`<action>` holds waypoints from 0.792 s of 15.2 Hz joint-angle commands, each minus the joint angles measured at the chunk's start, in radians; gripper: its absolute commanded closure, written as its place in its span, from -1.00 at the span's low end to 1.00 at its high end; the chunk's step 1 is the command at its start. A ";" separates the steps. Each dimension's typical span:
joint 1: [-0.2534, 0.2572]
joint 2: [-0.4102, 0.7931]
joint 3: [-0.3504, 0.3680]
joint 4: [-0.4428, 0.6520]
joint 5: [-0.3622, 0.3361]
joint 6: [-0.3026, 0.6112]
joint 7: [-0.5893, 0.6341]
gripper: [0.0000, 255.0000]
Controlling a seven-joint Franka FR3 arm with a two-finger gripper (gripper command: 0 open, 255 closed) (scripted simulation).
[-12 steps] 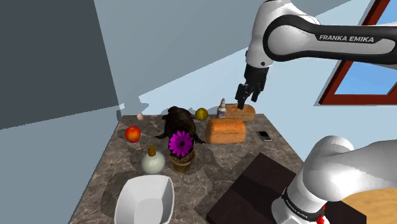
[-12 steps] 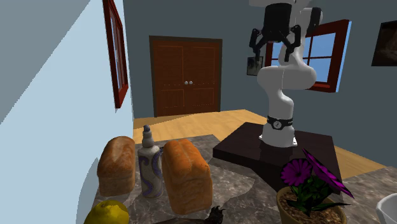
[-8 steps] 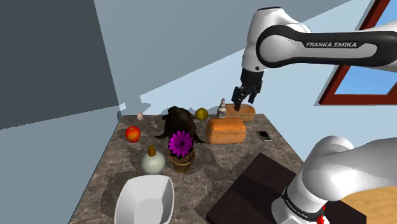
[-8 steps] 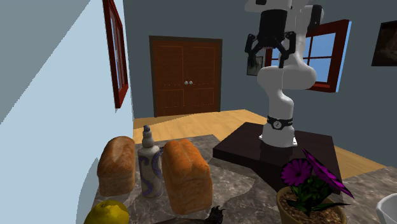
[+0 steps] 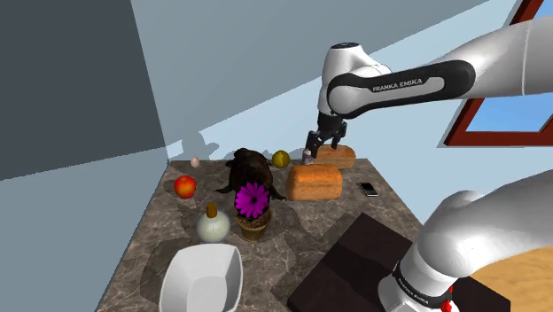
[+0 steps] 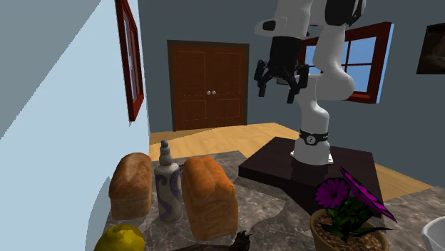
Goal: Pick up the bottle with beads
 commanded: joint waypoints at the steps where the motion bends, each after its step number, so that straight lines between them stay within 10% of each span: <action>1: -0.022 0.057 -0.001 0.004 -0.026 0.063 0.026 -1.00; 12: -0.133 0.441 -0.013 0.144 -0.209 0.345 0.220 -1.00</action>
